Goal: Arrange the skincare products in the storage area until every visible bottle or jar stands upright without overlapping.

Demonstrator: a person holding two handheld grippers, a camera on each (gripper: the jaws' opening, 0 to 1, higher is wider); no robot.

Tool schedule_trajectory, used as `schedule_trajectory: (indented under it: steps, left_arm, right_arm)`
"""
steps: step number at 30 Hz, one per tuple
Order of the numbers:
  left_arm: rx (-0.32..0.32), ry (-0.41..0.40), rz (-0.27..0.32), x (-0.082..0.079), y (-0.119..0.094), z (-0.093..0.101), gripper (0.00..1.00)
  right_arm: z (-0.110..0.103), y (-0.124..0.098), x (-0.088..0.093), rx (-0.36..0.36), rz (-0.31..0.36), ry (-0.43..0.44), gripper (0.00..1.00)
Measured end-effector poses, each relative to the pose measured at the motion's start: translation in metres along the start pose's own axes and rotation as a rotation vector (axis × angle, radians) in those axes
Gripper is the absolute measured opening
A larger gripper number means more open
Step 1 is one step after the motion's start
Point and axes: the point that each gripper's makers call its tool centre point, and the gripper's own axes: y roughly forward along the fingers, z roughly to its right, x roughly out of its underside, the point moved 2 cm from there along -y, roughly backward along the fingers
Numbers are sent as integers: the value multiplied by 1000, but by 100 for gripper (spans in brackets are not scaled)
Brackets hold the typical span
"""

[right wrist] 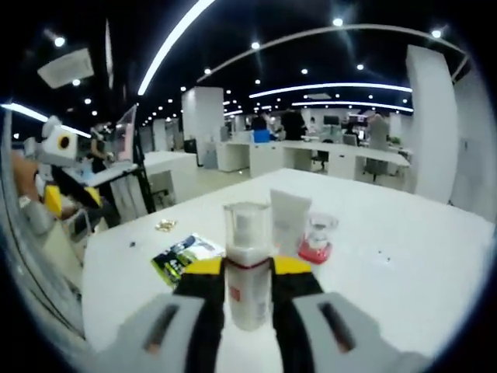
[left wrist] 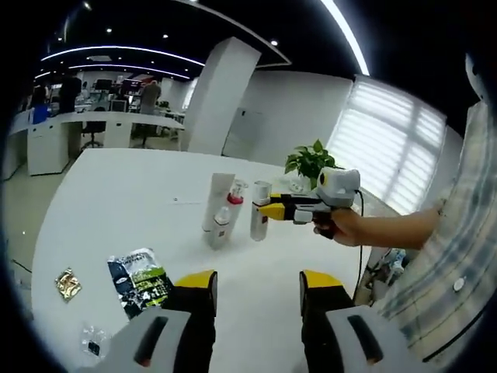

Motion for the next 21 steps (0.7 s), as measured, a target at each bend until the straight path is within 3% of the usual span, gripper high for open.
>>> schedule_trajectory:
  steps: [3,21]
  left_arm:
    - [6,-51,27,-1,-2,3,42]
    - [-53,-82,17,13,-10,10,42]
  right_arm:
    - [4,2,6,13,-3,-6,20]
    - [24,11,28,44,29,-34,21]
